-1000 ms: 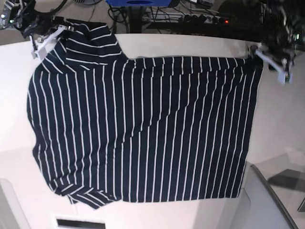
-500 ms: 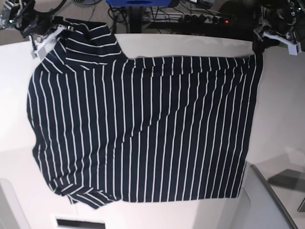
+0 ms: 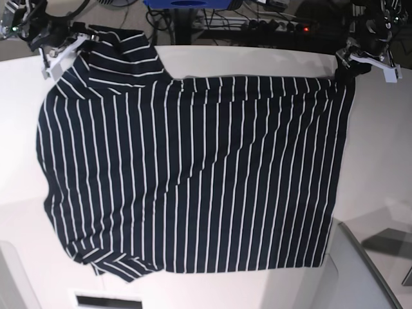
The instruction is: Layout the t-shirt on the table in an organized manner, then fold the t-shirt properly
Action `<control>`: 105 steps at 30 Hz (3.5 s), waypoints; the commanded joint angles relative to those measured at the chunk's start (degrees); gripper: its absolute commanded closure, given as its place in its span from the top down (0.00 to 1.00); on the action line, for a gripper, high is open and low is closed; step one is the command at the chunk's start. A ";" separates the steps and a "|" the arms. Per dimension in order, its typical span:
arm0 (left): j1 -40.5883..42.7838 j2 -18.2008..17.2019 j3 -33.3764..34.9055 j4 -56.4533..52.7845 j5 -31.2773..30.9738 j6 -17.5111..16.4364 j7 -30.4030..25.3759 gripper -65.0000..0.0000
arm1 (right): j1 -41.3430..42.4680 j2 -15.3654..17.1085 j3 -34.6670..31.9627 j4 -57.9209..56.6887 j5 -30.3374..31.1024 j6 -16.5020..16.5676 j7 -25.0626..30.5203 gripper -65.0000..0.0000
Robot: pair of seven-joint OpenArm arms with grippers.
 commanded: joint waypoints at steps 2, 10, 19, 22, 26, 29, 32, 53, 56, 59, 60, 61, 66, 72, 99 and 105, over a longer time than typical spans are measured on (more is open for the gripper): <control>-0.39 -0.74 1.06 0.52 2.01 -0.47 -0.17 0.82 | -0.22 0.53 0.08 0.79 0.63 0.17 0.31 0.01; -2.41 -0.48 2.47 -2.82 4.38 -0.47 -0.26 0.82 | -0.22 0.53 0.17 0.79 0.63 0.17 0.31 0.01; -2.32 -0.57 3.26 -3.17 4.56 -0.47 -0.17 0.25 | -0.22 0.53 0.17 0.79 0.63 0.17 0.40 0.01; -2.15 -0.92 6.34 -2.73 4.56 -0.47 -0.17 0.00 | -0.22 0.53 0.08 1.31 0.63 0.17 0.40 0.01; -2.06 -0.92 6.87 0.08 4.56 -0.47 0.18 0.00 | -2.07 0.53 0.26 6.15 0.72 0.26 -0.13 0.01; -0.39 -0.74 6.95 4.74 4.47 -0.47 0.18 0.00 | -4.62 0.35 0.26 13.71 0.98 0.26 -0.22 0.01; 0.67 -0.65 6.95 8.52 4.56 -0.47 0.27 0.00 | -6.64 0.09 0.78 19.51 1.15 0.26 -2.59 0.01; 3.57 -0.04 7.13 13.09 4.56 -0.47 0.27 0.00 | -11.21 1.32 7.46 28.04 14.34 4.31 -10.50 0.01; 3.83 0.93 7.04 14.76 4.56 -0.47 0.27 0.00 | -12.26 1.49 10.45 30.50 19.88 4.31 -10.68 0.01; 3.83 1.02 7.04 15.29 4.65 -0.47 0.27 0.00 | -12.97 1.76 15.64 30.33 23.84 4.31 -10.24 0.01; 3.83 1.02 7.04 15.29 4.65 -0.47 0.27 0.00 | -12.97 1.76 16.96 30.33 23.84 4.31 -10.24 0.01; 3.83 1.02 7.04 15.46 4.65 -0.47 0.27 0.00 | -13.05 1.76 17.84 30.33 23.84 4.31 -10.41 0.01; 3.83 1.02 7.04 15.55 4.65 -0.47 0.27 0.00 | -14.11 1.84 17.93 30.15 23.75 4.31 -10.77 0.01; 3.83 1.10 7.04 16.43 4.65 -0.47 0.27 0.00 | -12.35 3.25 11.77 27.07 23.66 3.95 -10.77 0.01; 3.83 1.81 7.04 26.54 4.65 -0.47 4.31 0.00 | -3.56 8.44 9.40 26.37 23.57 -2.82 -13.40 0.01; -0.48 1.72 7.39 26.01 4.65 -0.34 4.66 0.00 | 7.16 11.87 9.40 20.39 23.57 -4.13 -20.08 0.01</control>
